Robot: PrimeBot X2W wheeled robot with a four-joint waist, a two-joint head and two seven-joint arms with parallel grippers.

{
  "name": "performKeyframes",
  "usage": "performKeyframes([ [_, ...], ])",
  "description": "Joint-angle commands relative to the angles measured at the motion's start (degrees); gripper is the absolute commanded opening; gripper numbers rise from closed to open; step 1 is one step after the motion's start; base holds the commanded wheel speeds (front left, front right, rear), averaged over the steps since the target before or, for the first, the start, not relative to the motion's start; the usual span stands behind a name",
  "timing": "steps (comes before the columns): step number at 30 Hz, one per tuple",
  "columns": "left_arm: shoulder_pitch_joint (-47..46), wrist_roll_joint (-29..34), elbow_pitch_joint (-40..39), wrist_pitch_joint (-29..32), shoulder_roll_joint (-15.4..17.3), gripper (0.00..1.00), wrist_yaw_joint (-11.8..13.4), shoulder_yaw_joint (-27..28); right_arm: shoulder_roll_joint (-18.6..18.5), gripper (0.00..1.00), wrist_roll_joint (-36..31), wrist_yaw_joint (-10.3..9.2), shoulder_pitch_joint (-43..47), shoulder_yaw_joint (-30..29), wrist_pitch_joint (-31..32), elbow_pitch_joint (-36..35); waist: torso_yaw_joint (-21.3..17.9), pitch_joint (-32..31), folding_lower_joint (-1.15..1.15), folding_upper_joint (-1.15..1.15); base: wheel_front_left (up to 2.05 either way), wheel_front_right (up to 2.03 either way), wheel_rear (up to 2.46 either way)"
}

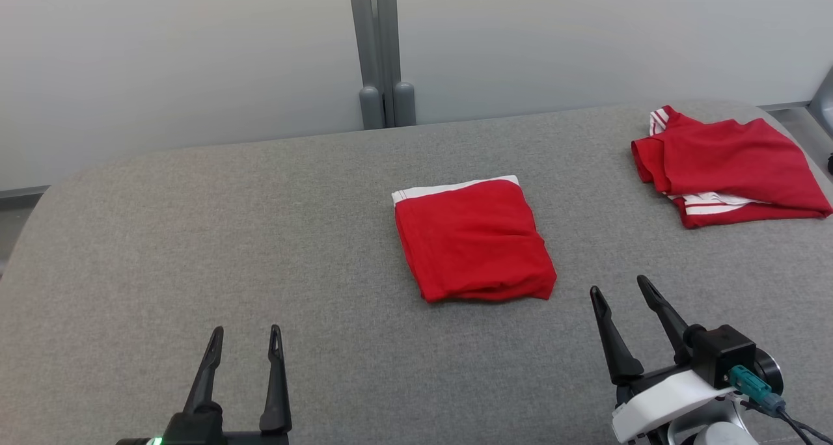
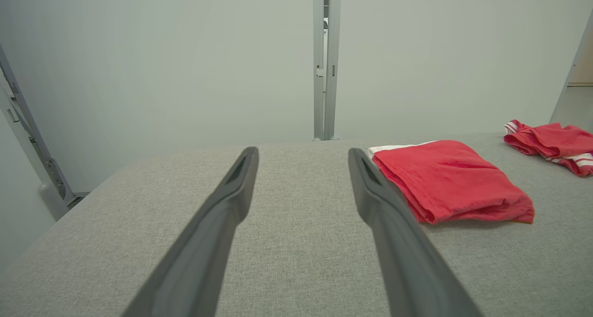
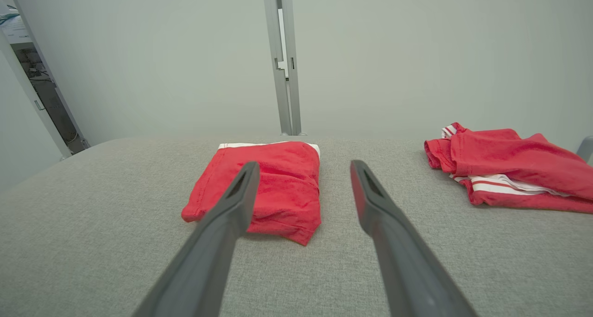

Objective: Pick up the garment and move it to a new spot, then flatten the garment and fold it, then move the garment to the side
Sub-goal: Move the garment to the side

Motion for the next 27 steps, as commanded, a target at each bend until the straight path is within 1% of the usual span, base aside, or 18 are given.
performKeyframes([
  [1, 0.54, 0.34, 0.12, -0.11, 0.12, 1.0, -0.13, 0.09, -0.23, 1.0, -0.37, -0.01, 0.24, 0.06, -0.12, 0.06, 0.07, -0.01, 0.0, 0.0, 0.0, 0.0, 0.0],
  [27, 0.5, 0.18, 0.85, -0.11, 0.12, 1.0, -0.27, 0.19, -0.03, 1.0, 0.13, -0.01, -0.34, 1.03, -0.12, 0.58, 0.62, 0.03, 0.0, 0.0, 0.0, 0.0, 0.0],
])
